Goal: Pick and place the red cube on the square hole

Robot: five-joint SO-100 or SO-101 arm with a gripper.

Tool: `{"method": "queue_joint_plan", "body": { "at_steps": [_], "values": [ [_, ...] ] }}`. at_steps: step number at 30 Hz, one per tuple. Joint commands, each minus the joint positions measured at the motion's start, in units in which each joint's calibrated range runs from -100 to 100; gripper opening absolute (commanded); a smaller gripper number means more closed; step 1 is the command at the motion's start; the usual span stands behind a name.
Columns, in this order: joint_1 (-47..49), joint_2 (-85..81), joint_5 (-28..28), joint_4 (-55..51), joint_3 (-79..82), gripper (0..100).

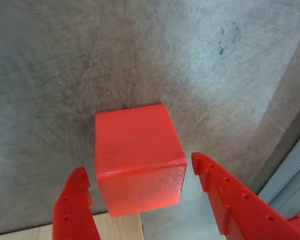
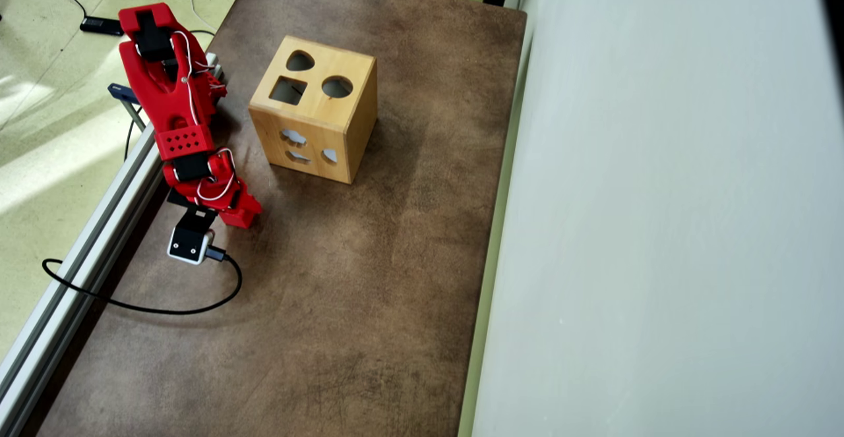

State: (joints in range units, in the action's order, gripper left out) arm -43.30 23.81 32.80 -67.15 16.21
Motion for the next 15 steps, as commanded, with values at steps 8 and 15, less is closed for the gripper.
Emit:
{"method": "queue_joint_plan", "body": {
  "at_steps": [8,15],
  "values": [
    [0.51,0.6,0.24,0.04,-0.91,32],
    [0.51,0.6,0.24,0.04,-1.0,32]
  ]
}}
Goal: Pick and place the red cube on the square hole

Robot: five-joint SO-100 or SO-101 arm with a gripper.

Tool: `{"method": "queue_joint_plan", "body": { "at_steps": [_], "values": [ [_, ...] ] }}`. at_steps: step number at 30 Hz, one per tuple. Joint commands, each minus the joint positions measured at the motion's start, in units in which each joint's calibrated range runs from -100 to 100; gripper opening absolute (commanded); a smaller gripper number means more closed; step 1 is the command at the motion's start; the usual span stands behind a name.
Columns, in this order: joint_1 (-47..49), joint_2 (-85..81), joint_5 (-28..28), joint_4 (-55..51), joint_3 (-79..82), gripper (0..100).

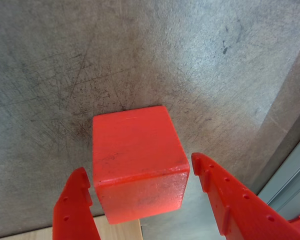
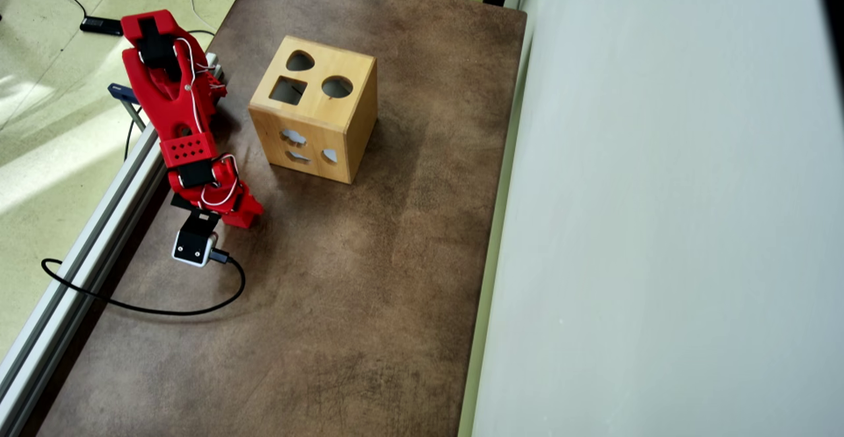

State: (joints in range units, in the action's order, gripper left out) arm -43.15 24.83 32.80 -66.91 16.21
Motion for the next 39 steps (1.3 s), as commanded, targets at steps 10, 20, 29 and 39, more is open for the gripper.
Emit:
{"method": "queue_joint_plan", "body": {
  "at_steps": [10,20,29,39],
  "values": [
    [0.36,-0.41,0.2,-0.2,-1.09,24],
    [0.36,-1.26,0.2,-0.2,-1.09,18],
    [0.29,-2.03,0.2,-1.25,-1.09,18],
    [0.21,-16.13,-0.05,-6.63,-0.29,18]
  ]
}}
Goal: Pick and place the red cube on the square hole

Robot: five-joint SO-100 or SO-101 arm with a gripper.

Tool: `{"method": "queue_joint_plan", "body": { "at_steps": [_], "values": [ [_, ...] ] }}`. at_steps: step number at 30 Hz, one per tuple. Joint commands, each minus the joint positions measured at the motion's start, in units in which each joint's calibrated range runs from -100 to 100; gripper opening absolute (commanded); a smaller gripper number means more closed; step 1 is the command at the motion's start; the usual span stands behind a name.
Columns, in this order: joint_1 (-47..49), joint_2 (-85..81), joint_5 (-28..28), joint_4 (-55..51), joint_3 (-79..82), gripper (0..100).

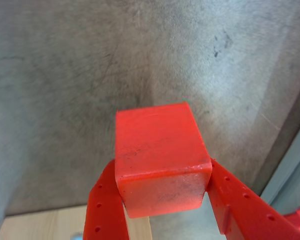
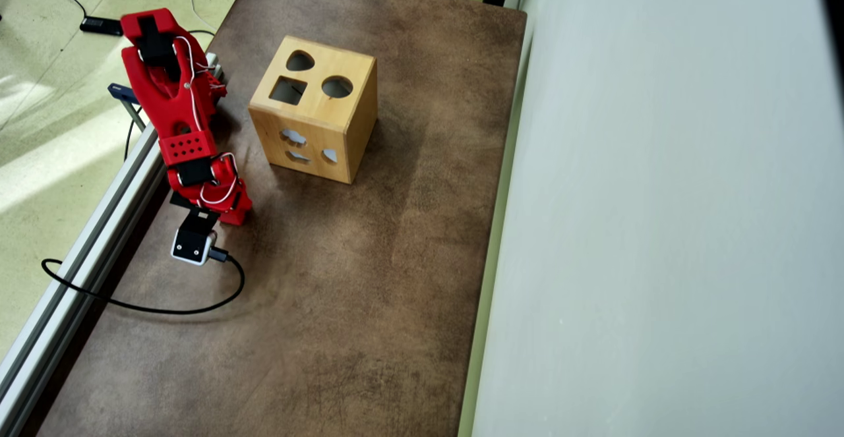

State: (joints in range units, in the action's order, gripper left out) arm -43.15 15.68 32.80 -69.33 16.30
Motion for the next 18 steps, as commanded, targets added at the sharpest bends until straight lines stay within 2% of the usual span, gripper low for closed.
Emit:
{"method": "queue_joint_plan", "body": {
  "at_steps": [1,18],
  "values": [
    [0.21,-7.99,-0.15,-6.06,-0.47,18],
    [0.21,-35.51,-0.29,-28.82,-0.47,18]
  ]
}}
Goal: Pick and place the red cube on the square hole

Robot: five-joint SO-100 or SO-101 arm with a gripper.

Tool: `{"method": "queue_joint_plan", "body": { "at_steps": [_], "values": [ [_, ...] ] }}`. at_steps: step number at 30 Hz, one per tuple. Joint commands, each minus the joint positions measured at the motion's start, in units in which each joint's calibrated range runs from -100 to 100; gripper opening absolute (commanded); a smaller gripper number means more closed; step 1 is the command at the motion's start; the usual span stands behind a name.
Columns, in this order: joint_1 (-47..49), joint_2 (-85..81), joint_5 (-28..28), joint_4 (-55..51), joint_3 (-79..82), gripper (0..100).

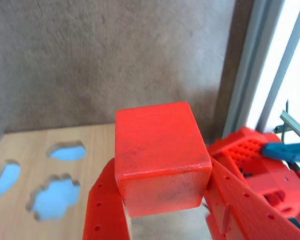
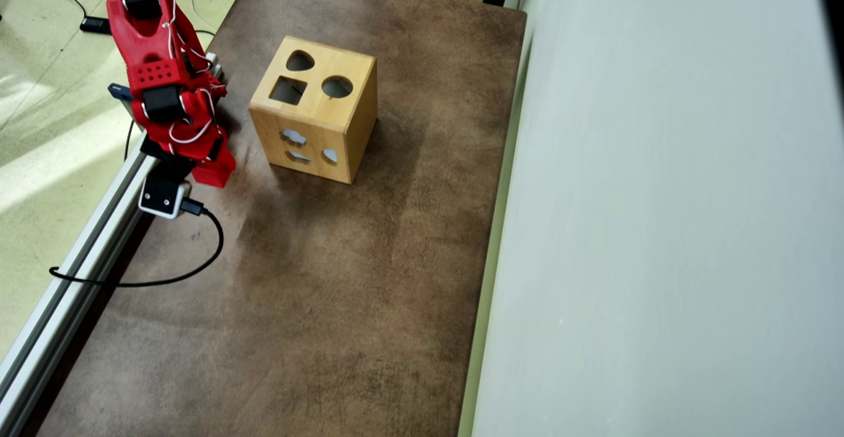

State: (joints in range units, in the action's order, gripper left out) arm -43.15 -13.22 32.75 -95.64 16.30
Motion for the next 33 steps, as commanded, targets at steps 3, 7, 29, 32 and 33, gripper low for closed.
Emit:
{"method": "queue_joint_plan", "body": {
  "at_steps": [3,7,29,32,33],
  "values": [
    [0.21,-10.6,-0.24,-2.51,-0.38,18],
    [0.29,-14.59,-0.29,-2.51,-0.38,18],
    [7.42,-21.05,-3.52,-2.51,-1.36,18],
    [10.91,-21.05,-6.15,-2.51,-1.36,18],
    [11.95,-21.05,-7.13,-2.51,-1.36,18]
  ]
}}
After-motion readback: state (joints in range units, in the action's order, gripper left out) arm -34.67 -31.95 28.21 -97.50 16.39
